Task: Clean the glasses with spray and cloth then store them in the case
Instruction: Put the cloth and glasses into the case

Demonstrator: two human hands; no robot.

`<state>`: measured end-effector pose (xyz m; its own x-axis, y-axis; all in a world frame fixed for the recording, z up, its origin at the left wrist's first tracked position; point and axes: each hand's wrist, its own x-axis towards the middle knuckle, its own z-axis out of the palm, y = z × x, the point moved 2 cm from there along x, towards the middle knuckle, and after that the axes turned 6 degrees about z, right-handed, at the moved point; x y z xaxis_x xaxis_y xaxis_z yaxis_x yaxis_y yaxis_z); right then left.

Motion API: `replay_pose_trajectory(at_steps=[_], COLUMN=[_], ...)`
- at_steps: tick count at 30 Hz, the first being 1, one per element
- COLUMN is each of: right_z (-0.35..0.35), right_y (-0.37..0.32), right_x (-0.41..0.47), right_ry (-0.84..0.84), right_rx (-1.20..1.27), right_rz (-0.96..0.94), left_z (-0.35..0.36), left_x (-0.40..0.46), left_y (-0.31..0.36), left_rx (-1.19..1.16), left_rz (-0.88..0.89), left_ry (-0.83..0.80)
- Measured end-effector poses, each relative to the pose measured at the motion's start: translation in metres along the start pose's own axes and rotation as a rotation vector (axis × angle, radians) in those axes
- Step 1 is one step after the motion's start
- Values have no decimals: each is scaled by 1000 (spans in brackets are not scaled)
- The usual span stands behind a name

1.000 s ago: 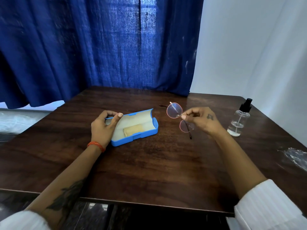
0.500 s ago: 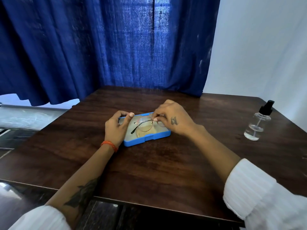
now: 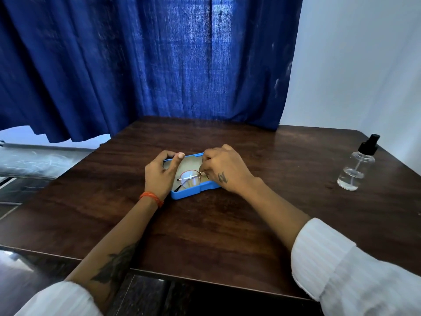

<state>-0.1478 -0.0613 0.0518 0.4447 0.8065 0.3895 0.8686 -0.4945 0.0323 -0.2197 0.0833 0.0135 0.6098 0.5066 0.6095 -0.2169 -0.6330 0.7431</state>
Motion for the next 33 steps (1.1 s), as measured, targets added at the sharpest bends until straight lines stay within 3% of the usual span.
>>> replay_pose_trajectory(at_steps=[21,23,25,29,31,33], right_z=[4,3,-4,-20,-17,-6], right_y=[-8,-4,6,33,44,49], right_x=[6,6,3,-4,-3,-2], right_ry=[-51,-59,-43,251,271,163], right_rx=[-249,-180,62,524,536,477], right_rz=[-57,-32,83,316,368,347], left_z=[-1,-1,-2,-4,-5,-6], left_x=[-1,-2,-3,-6,-8,-10], left_y=[4,5,7,8,8,6], left_rx=[-21,-28,-34,-113,-165,-169], left_rz=[-2,-1,4,-9,-29,-16], left_ry=[-32,-29,-25,-83,-132,-170])
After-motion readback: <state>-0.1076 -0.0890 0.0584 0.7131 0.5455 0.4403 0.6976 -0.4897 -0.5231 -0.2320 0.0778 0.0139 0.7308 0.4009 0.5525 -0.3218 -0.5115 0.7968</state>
